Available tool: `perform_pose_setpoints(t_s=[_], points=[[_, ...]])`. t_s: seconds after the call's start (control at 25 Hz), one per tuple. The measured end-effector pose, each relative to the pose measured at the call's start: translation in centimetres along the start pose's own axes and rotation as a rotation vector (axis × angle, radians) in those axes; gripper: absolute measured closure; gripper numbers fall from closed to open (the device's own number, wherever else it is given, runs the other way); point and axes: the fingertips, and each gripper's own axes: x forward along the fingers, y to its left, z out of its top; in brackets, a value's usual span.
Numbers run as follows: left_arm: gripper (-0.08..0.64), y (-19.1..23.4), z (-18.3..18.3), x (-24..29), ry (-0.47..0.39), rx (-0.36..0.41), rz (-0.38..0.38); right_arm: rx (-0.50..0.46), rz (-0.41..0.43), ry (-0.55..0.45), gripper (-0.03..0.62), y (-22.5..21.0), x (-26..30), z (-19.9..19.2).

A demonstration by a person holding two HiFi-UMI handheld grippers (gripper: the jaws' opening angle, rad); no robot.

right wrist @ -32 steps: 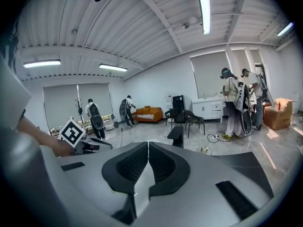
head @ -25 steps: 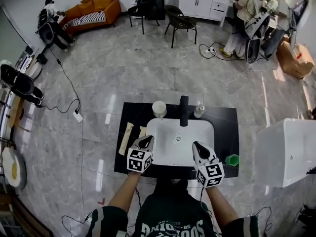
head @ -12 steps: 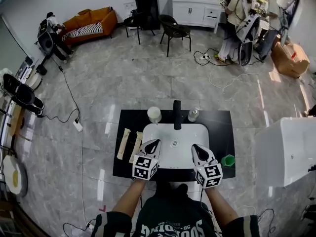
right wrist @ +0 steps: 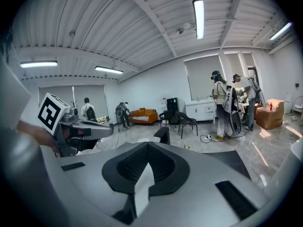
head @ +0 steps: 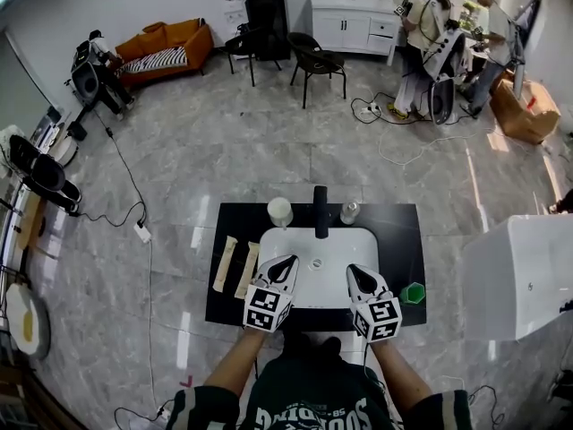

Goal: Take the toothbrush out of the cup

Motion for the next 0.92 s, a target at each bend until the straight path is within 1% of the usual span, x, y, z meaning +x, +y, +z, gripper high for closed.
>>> perform_pose_setpoints(t_s=[0.56,0.92], points=[[0.549,1.5,-1.0,-0.1,0.031,-0.01,0.006,-0.013,0.025,0.004,0.554,1.0,1.4,0.7],[0.55,2.0,-2.1,0.5,0.045,-0.014,-0.012,-0.013,0.023,0.007,0.554,1.2,2.5,0.4]])
